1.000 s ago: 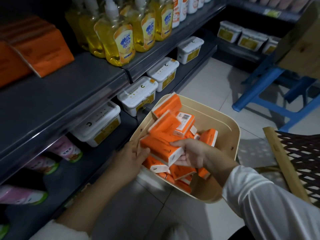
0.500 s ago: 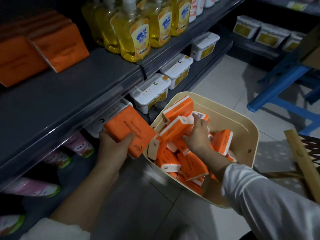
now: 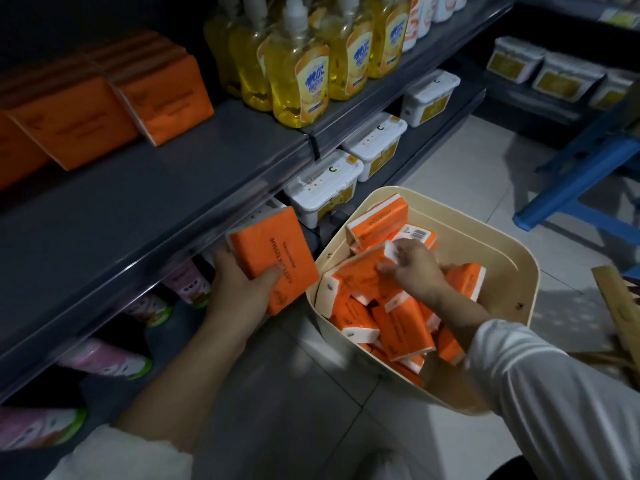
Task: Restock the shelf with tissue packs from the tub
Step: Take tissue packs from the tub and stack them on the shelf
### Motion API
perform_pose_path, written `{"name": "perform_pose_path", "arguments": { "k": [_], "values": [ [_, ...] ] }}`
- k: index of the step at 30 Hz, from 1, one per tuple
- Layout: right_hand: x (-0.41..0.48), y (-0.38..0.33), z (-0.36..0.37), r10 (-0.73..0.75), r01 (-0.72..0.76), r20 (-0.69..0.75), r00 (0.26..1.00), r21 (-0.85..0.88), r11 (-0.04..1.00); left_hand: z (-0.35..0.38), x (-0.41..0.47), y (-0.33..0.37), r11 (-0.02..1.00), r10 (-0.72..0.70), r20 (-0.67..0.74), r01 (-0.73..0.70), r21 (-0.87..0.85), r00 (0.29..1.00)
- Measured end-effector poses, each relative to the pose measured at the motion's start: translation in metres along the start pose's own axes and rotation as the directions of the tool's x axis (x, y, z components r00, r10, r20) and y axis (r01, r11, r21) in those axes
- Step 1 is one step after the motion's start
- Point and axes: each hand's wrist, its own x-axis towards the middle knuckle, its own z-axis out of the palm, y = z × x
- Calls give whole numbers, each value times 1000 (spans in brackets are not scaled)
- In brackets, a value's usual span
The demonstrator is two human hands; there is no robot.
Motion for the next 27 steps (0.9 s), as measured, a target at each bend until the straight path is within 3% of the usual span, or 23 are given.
{"name": "perform_pose_path", "arguments": {
  "k": [2, 4, 7, 10, 14, 16, 19, 23, 27],
  "values": [
    [-3, -24, -13, 85, -71, -15, 996, 416, 907, -7, -1, 4, 998, 59, -96, -57, 32, 994],
    [-10, -50, -23, 118, -158, 106, 987, 737, 657, -17, -3, 6, 996, 91, -180, -90, 16, 979],
    [-24, -90, -26, 21, -309, 324, 946, 879, 363, -32, -7, 9, 992, 122, -196, -124, 0, 973],
    [-40, -130, -18, -114, -413, 444, 889, 884, 218, -49, -13, 9, 982, 183, -94, -179, 54, 979],
    [-60, -176, 2, -170, -419, 495, 852, 840, 344, -78, -30, 24, 983, 134, -50, -139, -118, 990],
    [-69, -194, 11, -192, -433, 519, 833, 827, 358, -95, -40, 30, 974, 135, -67, -145, -174, 989],
    [-82, -220, 23, -279, -403, 518, 809, 833, 378, -121, -50, 30, 975, 222, -210, -221, 31, 952],
    [-97, -247, 31, -324, -142, 362, 874, 828, 542, -154, -58, 28, 940, 341, -289, -314, 136, 894],
    [-106, -268, 24, -548, 189, 341, 764, 694, 695, -183, -68, 28, 870, 483, -216, -436, 231, 848]
  ]
}}
